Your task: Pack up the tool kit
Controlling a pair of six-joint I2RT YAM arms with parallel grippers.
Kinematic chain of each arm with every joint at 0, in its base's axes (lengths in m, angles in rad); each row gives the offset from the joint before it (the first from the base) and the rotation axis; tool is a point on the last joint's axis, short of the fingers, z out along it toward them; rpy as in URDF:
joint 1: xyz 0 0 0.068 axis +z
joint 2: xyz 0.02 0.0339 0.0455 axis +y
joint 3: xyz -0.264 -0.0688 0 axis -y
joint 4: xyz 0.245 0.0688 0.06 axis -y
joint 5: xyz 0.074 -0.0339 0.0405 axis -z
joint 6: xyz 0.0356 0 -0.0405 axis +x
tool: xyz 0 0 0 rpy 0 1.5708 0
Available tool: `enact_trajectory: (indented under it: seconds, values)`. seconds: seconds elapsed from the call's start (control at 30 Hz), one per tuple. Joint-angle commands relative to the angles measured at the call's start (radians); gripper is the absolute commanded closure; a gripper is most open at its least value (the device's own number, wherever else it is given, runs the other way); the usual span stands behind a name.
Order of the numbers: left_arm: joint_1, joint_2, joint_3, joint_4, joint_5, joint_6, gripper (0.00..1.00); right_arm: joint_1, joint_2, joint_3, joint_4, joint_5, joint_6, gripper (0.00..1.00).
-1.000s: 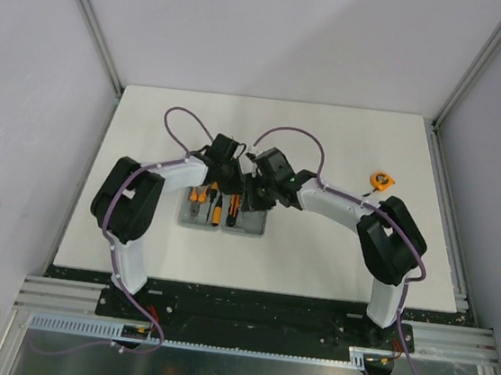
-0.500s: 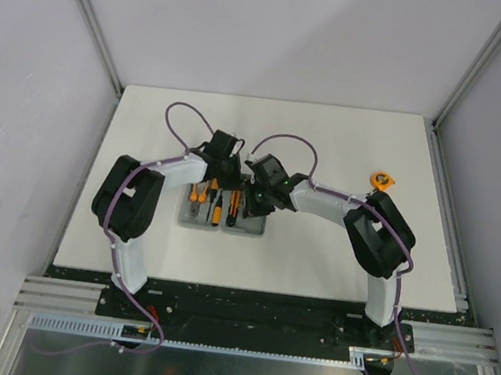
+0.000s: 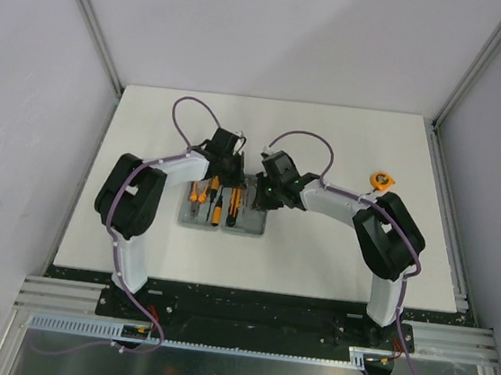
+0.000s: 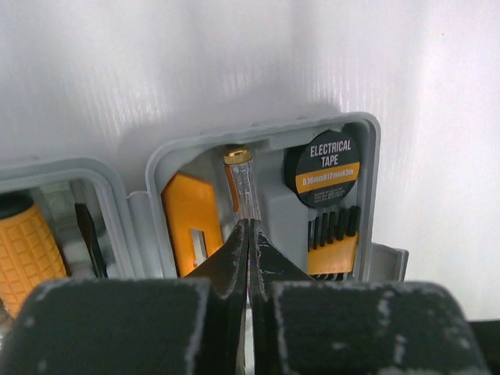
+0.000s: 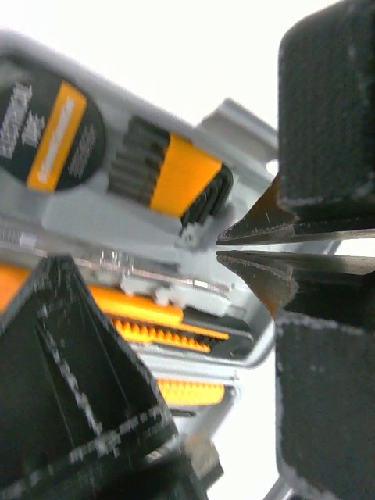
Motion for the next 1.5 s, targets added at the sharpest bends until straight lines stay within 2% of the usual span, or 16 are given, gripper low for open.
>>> enact_trajectory:
  seconds: [0.0, 0.3, 0.57, 0.8, 1.03, 1.47]
  values:
    - [0.007, 0.03, 0.061, -0.003, -0.013, 0.066, 0.96, -0.018, -0.049, -0.018, 0.029, 0.073, 0.044, 0.89]
    - [0.007, 0.053, 0.068, -0.003, -0.026, 0.09, 0.95, -0.019, -0.047, -0.024, 0.025, 0.087, 0.057, 0.89]
    - [0.004, 0.07, 0.057, -0.003, -0.064, 0.091, 0.93, -0.003, -0.051, -0.024, 0.077, 0.035, 0.021, 0.88]
    - [0.004, 0.081, 0.047, -0.011, -0.07, 0.076, 0.99, 0.037, -0.029, -0.023, 0.132, 0.012, -0.033, 0.92]
    - [-0.003, 0.082, 0.035, -0.023, -0.075, 0.071, 1.0, 0.05, 0.015, -0.022, 0.149, 0.013, -0.066, 0.93]
    - [-0.006, 0.08, 0.031, -0.024, -0.072, 0.061, 1.0, 0.058, 0.106, 0.014, 0.081, 0.061, -0.073, 0.95]
